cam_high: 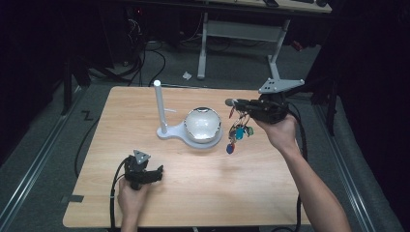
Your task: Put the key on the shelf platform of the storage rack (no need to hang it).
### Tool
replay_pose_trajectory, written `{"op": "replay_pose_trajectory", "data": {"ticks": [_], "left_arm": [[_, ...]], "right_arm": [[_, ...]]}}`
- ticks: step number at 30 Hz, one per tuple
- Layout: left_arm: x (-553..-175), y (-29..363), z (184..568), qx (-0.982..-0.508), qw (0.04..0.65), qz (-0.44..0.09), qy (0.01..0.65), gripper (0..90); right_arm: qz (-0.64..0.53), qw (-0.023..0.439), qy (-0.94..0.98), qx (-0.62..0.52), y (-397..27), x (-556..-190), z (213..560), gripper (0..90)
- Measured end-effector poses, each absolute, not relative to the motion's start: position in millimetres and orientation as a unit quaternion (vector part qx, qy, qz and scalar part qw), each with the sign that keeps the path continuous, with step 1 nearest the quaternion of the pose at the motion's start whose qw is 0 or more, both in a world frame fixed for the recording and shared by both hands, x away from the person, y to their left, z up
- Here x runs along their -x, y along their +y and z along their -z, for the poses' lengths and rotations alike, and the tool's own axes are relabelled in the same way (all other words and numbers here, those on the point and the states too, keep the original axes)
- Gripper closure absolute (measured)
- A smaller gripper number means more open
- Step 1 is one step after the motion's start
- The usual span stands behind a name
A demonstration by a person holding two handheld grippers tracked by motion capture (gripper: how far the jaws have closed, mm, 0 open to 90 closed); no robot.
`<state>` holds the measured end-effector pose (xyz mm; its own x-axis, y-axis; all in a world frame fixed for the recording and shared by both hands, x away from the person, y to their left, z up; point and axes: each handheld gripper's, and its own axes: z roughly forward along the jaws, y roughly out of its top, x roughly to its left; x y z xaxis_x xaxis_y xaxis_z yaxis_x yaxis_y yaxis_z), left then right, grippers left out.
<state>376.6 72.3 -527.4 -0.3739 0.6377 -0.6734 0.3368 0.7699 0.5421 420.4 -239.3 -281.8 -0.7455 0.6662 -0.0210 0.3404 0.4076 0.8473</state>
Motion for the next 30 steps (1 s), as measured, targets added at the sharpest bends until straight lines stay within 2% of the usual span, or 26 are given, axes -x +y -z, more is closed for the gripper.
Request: {"op": "replay_pose_trajectory", "data": {"ticks": [12, 30], "left_arm": [[-376.6, 72.3, 527.4, -0.300, 0.473, -0.159, 0.813, 15.0], [-376.4, 72.6, 527.6, -0.303, 0.473, -0.159, 0.812, 15.0]], "right_arm": [[-0.462, 0.183, 0.816, -0.295, -217.0, -438.3, 266.4, 85.5], [-0.459, 0.178, 0.818, -0.297, -181.5, -468.8, 265.4, 85.5]]}}
